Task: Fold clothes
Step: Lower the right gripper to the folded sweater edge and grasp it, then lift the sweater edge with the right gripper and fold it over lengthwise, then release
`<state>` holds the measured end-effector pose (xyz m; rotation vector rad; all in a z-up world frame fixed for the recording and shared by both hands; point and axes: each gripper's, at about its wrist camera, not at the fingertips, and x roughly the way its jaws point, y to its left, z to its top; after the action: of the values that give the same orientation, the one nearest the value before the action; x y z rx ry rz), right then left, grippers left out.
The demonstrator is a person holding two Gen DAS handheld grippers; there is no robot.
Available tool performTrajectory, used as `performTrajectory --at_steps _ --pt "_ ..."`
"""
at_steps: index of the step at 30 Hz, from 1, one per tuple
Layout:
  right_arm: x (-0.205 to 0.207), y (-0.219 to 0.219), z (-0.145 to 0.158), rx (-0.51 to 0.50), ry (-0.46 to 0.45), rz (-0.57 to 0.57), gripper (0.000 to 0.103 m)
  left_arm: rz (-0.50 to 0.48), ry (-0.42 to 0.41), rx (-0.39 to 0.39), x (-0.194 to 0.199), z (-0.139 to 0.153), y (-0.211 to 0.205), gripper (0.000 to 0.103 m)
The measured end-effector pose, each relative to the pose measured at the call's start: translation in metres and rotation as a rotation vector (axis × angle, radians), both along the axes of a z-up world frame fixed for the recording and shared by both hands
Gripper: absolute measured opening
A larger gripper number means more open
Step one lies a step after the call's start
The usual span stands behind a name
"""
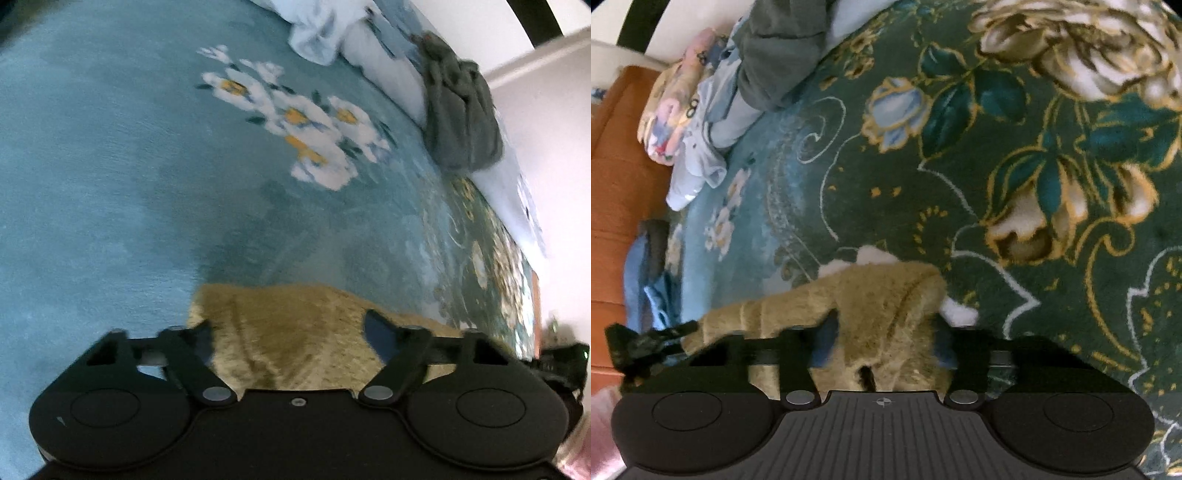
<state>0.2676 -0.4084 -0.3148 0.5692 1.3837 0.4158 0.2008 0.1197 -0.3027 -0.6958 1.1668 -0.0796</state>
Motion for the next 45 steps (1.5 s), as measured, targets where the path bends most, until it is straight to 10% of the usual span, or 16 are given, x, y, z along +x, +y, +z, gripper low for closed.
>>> performTrajectory --at_steps 7,13,20,27,34,38,45 --pt "-0.006 0.006 0.008 0.001 -0.008 -0.058 0.023 0.198 -0.022 0.001 -0.019 0.006 0.001 0.013" --pt "-0.006 0.004 0.024 0.02 -0.065 -0.128 0.021 0.321 -0.115 -0.009 -0.018 0.021 -0.005 0.008" --pt "0.037 0.01 0.041 0.013 -0.187 -0.152 0.021 0.229 -0.245 0.03 0.033 0.047 0.004 0.008" --pt "0.069 0.023 0.016 -0.092 -0.146 -0.124 0.022 0.166 -0.166 0.108 0.069 0.023 -0.002 0.009" --pt "0.071 0.027 0.009 -0.147 -0.131 -0.106 0.034 0.193 -0.124 0.096 0.053 0.028 0.0 0.019" --pt "0.061 0.026 0.02 -0.151 -0.149 -0.093 0.061 0.208 -0.1 0.09 0.044 0.031 0.002 0.051" --pt "0.02 0.014 0.037 -0.133 -0.164 -0.084 0.085 0.214 -0.117 0.153 0.013 0.057 -0.015 0.078"
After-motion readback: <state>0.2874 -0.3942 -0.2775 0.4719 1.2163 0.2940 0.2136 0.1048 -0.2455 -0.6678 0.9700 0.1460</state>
